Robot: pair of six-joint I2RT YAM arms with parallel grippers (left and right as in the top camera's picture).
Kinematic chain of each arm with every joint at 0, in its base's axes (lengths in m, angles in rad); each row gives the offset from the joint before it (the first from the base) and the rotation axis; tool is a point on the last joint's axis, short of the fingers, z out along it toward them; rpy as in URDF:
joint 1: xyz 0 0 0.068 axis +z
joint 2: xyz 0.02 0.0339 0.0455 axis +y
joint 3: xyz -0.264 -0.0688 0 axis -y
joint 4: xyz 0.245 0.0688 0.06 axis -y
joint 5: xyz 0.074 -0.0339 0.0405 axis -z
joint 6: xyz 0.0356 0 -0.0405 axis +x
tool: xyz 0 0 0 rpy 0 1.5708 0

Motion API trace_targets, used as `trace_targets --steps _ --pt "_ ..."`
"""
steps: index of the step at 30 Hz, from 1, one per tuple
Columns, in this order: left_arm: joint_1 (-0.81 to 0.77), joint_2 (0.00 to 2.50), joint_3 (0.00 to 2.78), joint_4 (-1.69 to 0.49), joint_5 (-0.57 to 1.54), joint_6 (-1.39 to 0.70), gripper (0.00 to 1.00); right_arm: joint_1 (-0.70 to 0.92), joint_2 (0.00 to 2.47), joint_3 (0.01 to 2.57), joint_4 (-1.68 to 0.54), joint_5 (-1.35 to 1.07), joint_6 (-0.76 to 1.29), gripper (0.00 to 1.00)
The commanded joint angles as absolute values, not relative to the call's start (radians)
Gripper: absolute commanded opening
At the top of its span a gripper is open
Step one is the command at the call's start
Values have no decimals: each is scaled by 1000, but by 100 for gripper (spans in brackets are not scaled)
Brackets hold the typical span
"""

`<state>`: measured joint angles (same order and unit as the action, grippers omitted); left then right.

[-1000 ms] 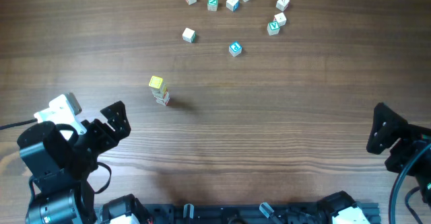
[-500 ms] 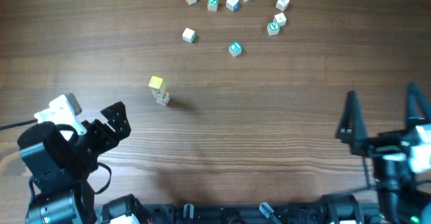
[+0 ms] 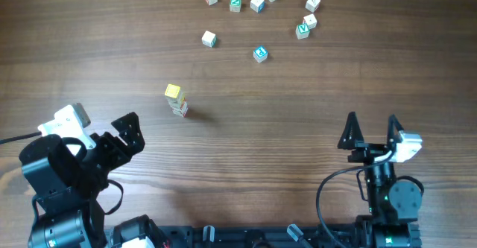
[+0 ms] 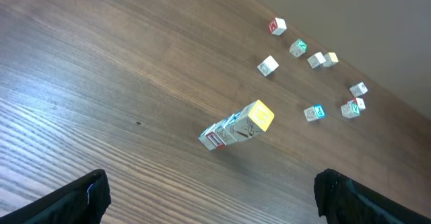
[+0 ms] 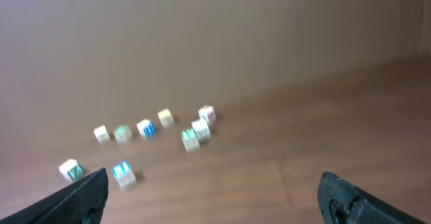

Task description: Form a tower

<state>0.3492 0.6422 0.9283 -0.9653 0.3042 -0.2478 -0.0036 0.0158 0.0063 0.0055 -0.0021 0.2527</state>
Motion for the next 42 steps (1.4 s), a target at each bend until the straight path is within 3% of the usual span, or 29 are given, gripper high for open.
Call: trace_targets --steps 1,12,14,19,25,31,42 --pt "351 638 930 -963 317 -231 100 -9 14 5 7 7 237 100" --pt "350 638 930 -963 314 -229 100 -9 14 5 7 7 237 100" --pt "279 607 907 -967 228 -216 100 -9 14 5 7 7 237 100" --pt "57 263 502 -570 129 -216 100 -9 14 5 7 7 237 100" --pt "53 3 166 -165 133 -108 100 -9 14 5 7 7 237 100" --pt "52 3 41 -63 129 105 100 -9 14 5 7 7 237 100" --pt "47 3 6 -71 89 -9 100 -9 14 5 7 7 237 100"
